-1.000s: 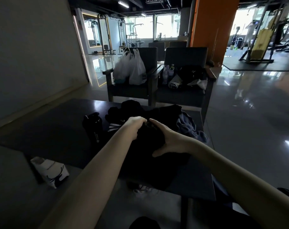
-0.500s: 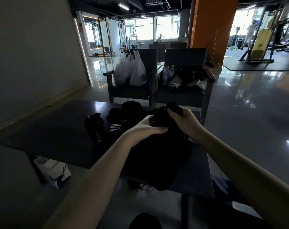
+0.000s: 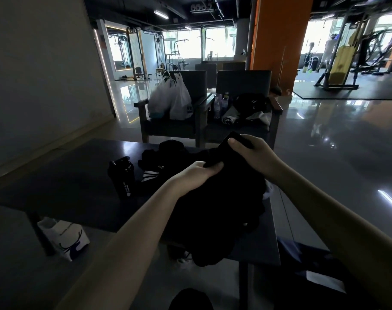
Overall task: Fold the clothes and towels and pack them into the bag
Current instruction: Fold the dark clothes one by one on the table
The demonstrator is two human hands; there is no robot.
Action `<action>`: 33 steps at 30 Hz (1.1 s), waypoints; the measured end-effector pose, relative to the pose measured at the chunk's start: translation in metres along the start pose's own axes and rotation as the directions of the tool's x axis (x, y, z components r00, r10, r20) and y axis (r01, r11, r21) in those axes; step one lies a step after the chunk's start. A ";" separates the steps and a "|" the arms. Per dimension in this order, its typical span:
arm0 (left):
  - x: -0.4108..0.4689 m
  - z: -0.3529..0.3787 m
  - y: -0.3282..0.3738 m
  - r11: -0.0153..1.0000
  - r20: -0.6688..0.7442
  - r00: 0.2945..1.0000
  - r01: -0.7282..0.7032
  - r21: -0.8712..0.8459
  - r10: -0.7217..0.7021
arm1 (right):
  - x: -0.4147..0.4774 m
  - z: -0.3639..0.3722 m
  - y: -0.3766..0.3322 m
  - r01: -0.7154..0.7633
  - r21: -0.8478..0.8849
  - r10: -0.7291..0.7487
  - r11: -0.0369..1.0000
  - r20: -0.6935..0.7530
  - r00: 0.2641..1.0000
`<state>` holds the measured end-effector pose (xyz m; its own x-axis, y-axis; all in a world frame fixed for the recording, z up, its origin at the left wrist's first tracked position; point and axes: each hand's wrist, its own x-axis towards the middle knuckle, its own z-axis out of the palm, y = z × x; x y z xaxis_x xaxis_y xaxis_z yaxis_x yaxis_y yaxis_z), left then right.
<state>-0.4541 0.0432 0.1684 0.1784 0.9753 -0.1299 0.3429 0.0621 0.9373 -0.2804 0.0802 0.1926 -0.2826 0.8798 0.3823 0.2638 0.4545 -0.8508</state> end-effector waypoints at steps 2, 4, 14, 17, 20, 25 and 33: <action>-0.002 0.000 0.003 0.995 0.028 1.000 0.003 0.097 -0.006 | 0.000 -0.007 -0.006 0.011 0.000 -0.011 1.000 0.004 1.000; -0.005 0.002 0.004 0.983 0.055 0.997 -0.056 0.173 0.047 | 0.002 -0.011 -0.010 0.012 0.012 -0.011 1.000 -0.030 0.999; -0.012 0.036 -0.050 0.958 -0.042 0.994 -0.089 0.273 0.104 | 0.010 -0.018 -0.021 -0.038 -0.040 0.019 0.999 -0.397 0.917; -0.012 0.039 -0.059 0.910 -0.132 0.977 -0.101 0.403 0.167 | 0.010 -0.026 -0.021 -0.070 -0.050 0.041 0.996 -0.443 0.896; -0.016 0.044 -0.066 0.855 -0.221 0.936 -0.134 0.501 0.276 | 0.011 -0.038 -0.019 -0.103 -0.046 0.073 0.994 -0.437 0.897; -0.019 0.054 -0.073 0.794 -0.343 0.861 -0.108 0.598 0.375 | 0.016 -0.055 -0.013 -0.123 -0.085 0.082 0.989 -0.378 0.922; -0.012 0.003 -0.067 0.680 -0.208 0.880 -0.160 0.716 0.426 | 0.005 -0.098 0.004 0.124 -0.372 -0.173 0.920 -0.101 0.980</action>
<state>-0.4760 0.0269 0.1059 0.1111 0.9291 0.3528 0.8649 -0.2652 0.4261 -0.1909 0.1002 0.2265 -0.2294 0.7974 0.5582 0.5505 0.5793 -0.6012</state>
